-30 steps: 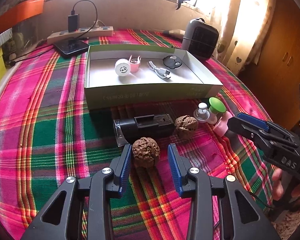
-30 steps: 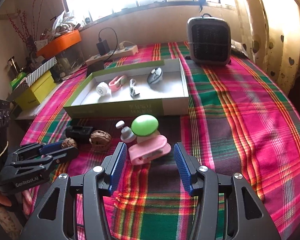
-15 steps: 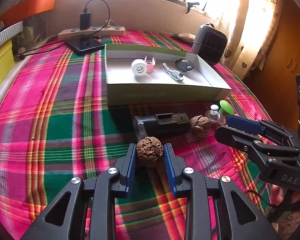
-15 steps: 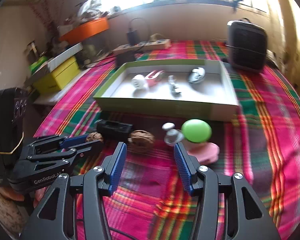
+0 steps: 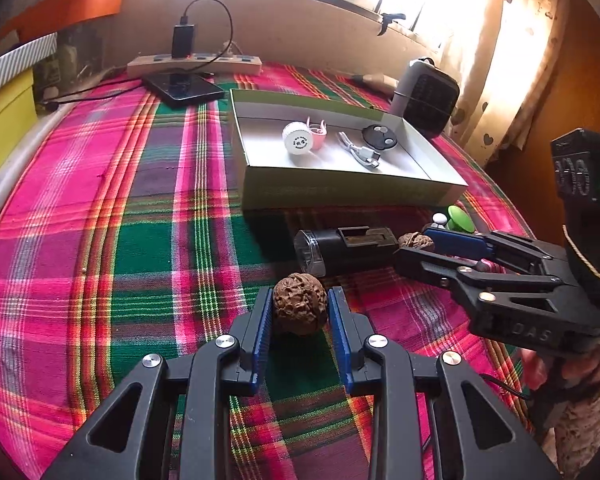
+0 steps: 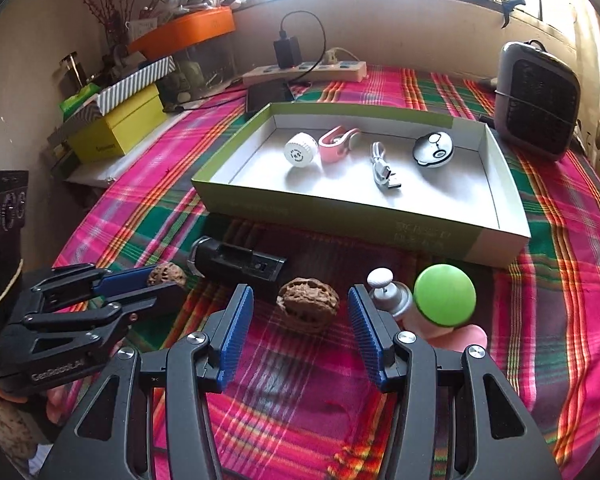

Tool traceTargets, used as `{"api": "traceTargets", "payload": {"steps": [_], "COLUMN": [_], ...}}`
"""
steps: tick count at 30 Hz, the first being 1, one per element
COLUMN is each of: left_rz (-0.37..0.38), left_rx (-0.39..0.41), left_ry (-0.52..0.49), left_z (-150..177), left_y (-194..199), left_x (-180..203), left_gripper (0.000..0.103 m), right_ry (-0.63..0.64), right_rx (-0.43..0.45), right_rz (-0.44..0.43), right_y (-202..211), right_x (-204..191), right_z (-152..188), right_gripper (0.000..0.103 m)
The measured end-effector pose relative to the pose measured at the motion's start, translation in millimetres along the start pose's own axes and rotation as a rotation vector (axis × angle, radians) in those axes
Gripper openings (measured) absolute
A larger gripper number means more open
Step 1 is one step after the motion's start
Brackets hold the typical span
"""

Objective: Organize objects
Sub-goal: 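Lift the walnut with the left gripper while the right gripper grasps the other walnut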

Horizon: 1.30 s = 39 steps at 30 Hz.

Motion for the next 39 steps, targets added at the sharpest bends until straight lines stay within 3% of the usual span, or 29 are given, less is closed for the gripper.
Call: {"api": "traceTargets", "payload": {"steps": [14,16,18,39], "left_rz": [0.01,0.009,0.008,-0.013], "left_rx": [0.003,0.003,0.003,0.002], "left_ry": [-0.005,-0.005,-0.006,-0.013], "left_z": [-1.1,-1.2,-1.3,-1.8], "left_y": [-0.3,-0.2,-0.3,-0.4], "left_x": [-0.5,-0.7,-0.4,0.1], "left_gripper": [0.026,0.026,0.026,0.026], "right_ry": [0.048,0.049,0.047,0.032], "right_rx": [-0.012,-0.008,-0.006,0.002], "right_rz": [0.026,0.036,0.04,0.032], "right_y": [-7.5,-7.0,-6.5,-2.1], "right_x": [-0.8,-1.1,-0.4,-4.4], "right_z": [0.8,1.5,2.0,6.6], "right_gripper": [0.05,0.038,0.035,0.034]}}
Point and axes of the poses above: each gripper's, at about its wrist camera, not at the fingertips, and y roughly against the way its jaws point, x to its right, z to its underside, the point moved 8 cm from there along -y, roughly the way its jaws point, and after that the axes turned 4 degrees about z, right-handed, at the moved point
